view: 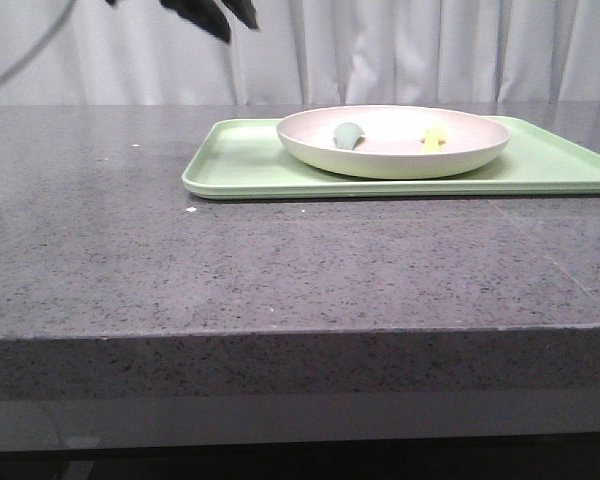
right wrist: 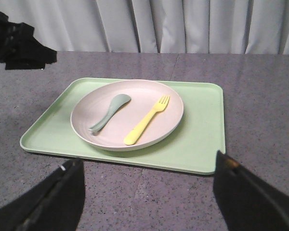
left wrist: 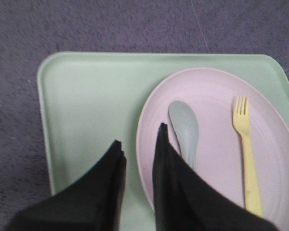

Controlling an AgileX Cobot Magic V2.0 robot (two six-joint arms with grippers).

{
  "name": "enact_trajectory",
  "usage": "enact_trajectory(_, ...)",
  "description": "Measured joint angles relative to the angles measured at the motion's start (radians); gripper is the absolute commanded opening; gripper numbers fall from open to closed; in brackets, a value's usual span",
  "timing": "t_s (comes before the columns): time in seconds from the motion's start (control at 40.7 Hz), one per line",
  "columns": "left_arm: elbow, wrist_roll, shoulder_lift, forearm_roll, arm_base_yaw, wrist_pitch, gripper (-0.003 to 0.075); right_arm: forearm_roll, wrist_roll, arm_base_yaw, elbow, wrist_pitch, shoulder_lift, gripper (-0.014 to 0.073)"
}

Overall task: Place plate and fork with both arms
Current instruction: 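Withdraw the left gripper away from the tray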

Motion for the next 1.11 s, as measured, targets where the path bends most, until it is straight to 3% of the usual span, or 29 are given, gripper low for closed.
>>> enact_trajectory(0.221, 0.07, 0.0, -0.124, 0.124, 0.0, 0.014, -0.0018, 0.0, 0.0, 0.0, 0.0, 0.0, 0.0, 0.0576)
enact_trajectory(0.492, 0.321, 0.0, -0.361, 0.253, 0.037, -0.018, -0.0018, 0.0, 0.0, 0.0, 0.0, 0.005, 0.0, 0.0576)
enact_trajectory(0.639, 0.529, -0.002, -0.536, 0.293, 0.088, -0.075, -0.0018, 0.0, 0.0, 0.0, 0.0, 0.019, 0.0, 0.0576)
enact_trajectory(0.91, 0.914, -0.003, -0.901, 0.326, 0.092, -0.265, -0.0018, 0.0, 0.0, 0.0, 0.0, 0.043, 0.0, 0.0576)
enact_trajectory(1.107, 1.162, -0.004, -1.157, 0.332, 0.092, -0.323, -0.0018, 0.0, 0.0, 0.0, 0.0, 0.045, 0.0, 0.0576)
